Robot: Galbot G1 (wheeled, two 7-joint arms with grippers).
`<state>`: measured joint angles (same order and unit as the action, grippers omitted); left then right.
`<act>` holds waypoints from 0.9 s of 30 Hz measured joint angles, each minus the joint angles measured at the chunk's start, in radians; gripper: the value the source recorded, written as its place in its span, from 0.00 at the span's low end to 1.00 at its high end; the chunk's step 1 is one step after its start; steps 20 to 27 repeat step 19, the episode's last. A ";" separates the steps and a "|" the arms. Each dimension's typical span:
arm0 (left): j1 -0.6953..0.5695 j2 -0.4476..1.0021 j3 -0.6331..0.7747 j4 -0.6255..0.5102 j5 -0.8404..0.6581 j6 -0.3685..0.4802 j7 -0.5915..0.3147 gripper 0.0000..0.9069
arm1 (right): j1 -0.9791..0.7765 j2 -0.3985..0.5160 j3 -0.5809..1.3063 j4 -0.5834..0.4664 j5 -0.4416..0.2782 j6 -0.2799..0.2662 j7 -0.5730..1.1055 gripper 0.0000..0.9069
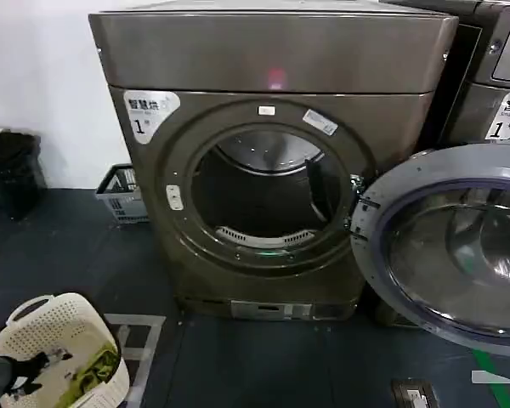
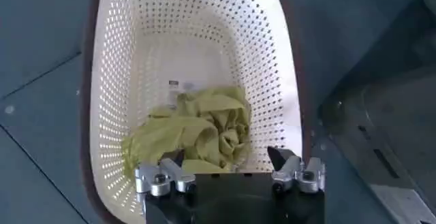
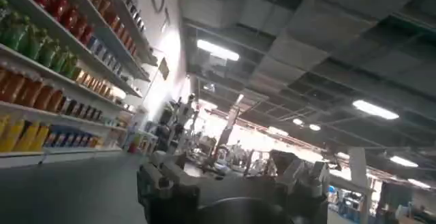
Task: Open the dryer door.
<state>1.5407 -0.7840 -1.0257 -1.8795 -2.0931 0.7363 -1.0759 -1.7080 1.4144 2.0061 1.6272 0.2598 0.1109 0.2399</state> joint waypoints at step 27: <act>-0.005 0.004 0.003 0.008 -0.005 0.000 -0.004 1.00 | 0.001 0.003 -0.001 0.001 -0.003 -0.001 0.001 1.00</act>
